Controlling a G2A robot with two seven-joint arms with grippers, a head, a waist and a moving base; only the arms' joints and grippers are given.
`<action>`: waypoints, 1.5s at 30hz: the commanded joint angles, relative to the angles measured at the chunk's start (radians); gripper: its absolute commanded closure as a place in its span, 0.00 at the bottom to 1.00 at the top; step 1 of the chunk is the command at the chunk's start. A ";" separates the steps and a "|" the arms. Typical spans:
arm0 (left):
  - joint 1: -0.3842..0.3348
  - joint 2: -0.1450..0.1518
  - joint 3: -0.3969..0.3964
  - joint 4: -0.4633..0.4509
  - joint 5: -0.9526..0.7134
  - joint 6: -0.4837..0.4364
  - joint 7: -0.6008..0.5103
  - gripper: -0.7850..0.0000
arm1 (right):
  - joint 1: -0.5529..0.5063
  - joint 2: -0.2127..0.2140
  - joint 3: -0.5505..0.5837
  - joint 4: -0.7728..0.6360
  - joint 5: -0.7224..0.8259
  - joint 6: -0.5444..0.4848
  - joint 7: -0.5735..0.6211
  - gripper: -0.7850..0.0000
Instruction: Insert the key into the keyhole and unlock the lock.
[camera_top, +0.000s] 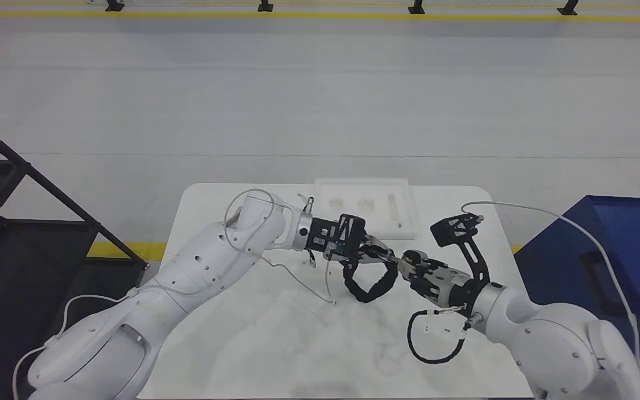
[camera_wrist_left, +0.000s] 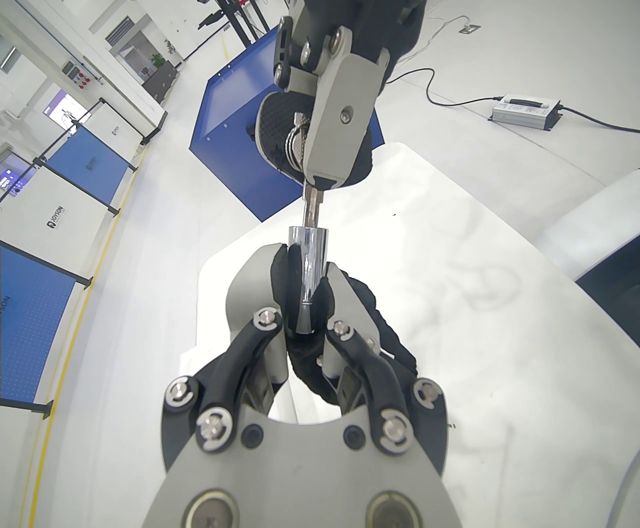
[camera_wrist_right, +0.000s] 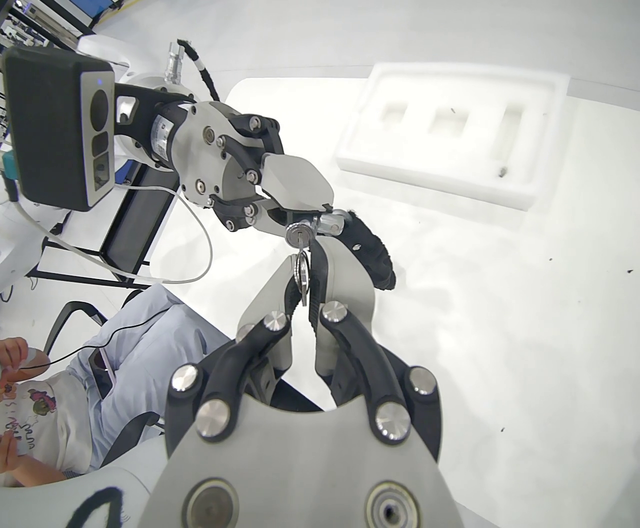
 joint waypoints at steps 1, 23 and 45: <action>0.001 -0.002 0.000 -0.003 0.000 -0.002 -0.007 1.00 | 0.003 -0.001 -0.006 0.000 -0.006 0.007 0.001 1.00; 0.012 -0.003 -0.049 0.013 -0.049 -0.066 -0.069 1.00 | 0.021 0.003 -0.031 0.002 -0.057 -0.138 0.039 0.00; -0.037 0.090 -0.001 -0.136 -0.442 -0.102 -0.466 1.00 | -0.009 0.019 -0.016 0.041 -0.183 -0.498 -0.013 0.00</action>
